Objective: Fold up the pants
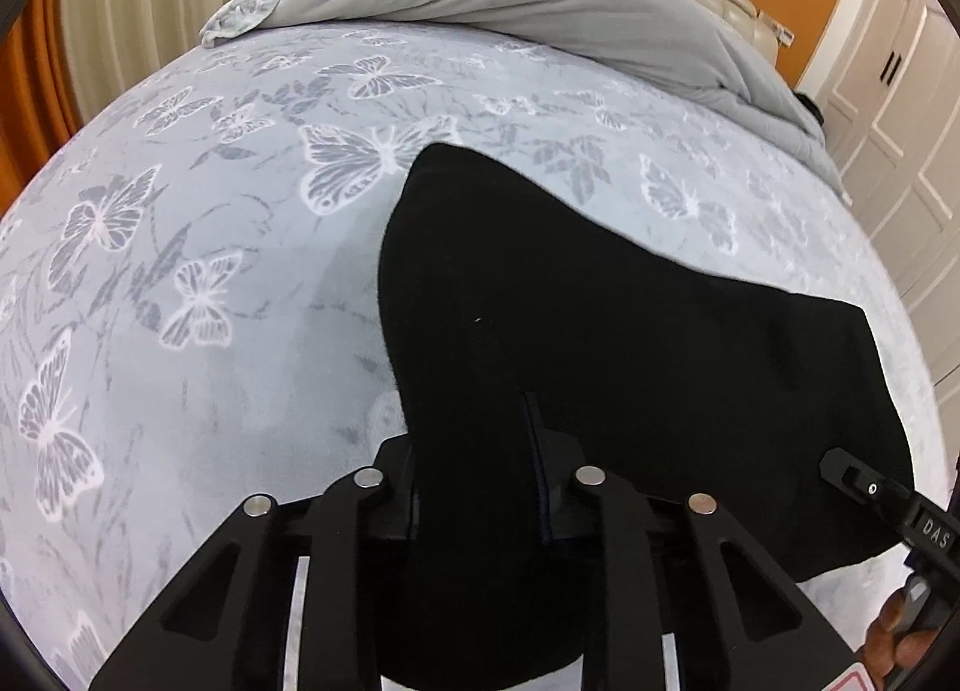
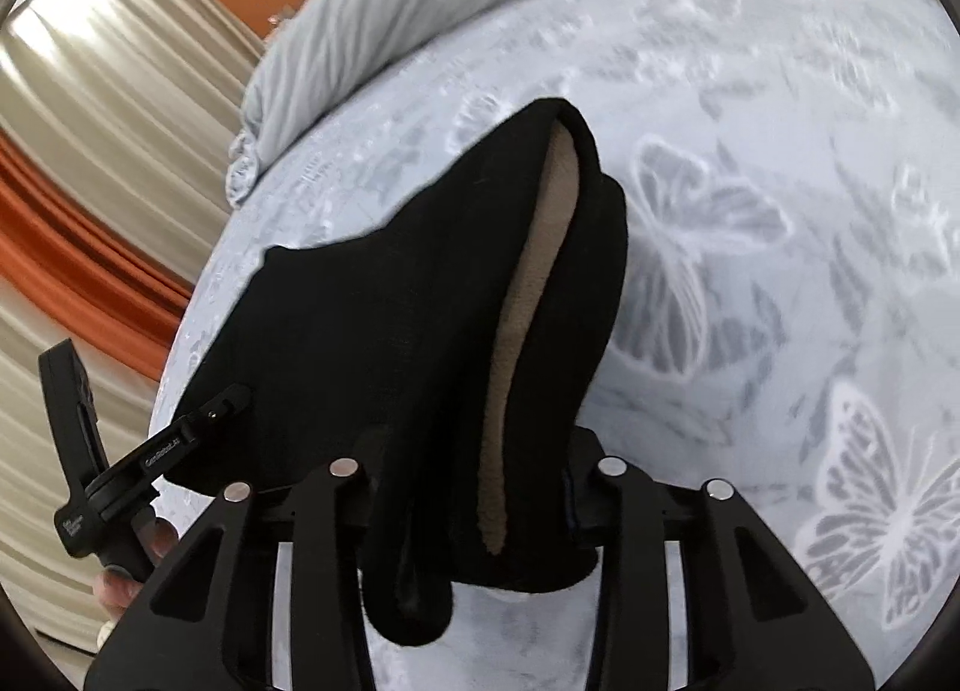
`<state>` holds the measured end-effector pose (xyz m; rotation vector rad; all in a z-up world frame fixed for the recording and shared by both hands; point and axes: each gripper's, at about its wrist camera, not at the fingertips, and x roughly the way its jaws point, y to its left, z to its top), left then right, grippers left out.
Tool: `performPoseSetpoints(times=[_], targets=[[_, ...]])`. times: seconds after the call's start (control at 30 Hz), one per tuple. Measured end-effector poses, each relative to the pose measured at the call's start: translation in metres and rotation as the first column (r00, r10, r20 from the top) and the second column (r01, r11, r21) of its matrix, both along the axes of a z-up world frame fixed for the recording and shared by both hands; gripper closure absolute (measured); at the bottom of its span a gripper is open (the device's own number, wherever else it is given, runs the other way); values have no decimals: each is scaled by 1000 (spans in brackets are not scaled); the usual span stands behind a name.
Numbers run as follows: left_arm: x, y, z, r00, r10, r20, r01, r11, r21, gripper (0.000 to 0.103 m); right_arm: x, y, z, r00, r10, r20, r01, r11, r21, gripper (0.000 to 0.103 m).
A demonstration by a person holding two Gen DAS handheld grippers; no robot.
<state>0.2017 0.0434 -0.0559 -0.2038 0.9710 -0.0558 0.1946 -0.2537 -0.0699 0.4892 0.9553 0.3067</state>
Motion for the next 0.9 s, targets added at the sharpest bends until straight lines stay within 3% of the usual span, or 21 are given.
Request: performPoseSetpoints(times=[0.2,0.27,0.33,0.37,0.4,0.47,0.53,0.7,0.77,0.8,0.87,0.9], targets=[[-18,6,33,1000,-12,25,13,999,-37,84,-15,5,29,999,36,28,-37,999,17,67],[-27,13,39,999,-15,30,17,999,-38,82,-10,4,12,999,33,-23,-33,999,-29,58],[-24,21,22,999,-15,-42,14,999,-29,76,1,-3,-23,989,6,-146,-20,995,-100,49],[-19,23,10,995,-33,-91,29,999,-38,75,2,-10,-32,985,-15,-174,2,997,-71,43],[-14,27,-6,989,-18,-149,10,998,-56,75,1,-17,-33,985,-36,-169,33,999,-25,43],[-18,29,-4,993,-1,-117,-7,997,-70,73,-3,-17,-10,992,-72,-100,64,995,-83,43],[-17,17,6,995,-36,-88,37,999,5,71,-7,-11,5,999,-45,-20,42,990,-134,37],[-18,21,-3,995,3,-103,-3,1000,3,57,-3,-13,-9,994,-77,-73,64,983,-169,34],[-23,33,12,998,45,-47,-46,999,-27,58,-6,-11,-3,998,-52,-32,46,982,-181,34],[-27,40,27,998,63,22,-63,997,-37,54,-7,-11,1,999,-43,-10,41,983,-180,34],[-35,47,51,987,102,121,-100,995,-17,35,-6,-9,8,998,-33,45,41,983,-182,37],[-36,49,56,982,114,148,-115,993,0,35,-4,-7,10,997,-28,68,41,981,-188,54]])
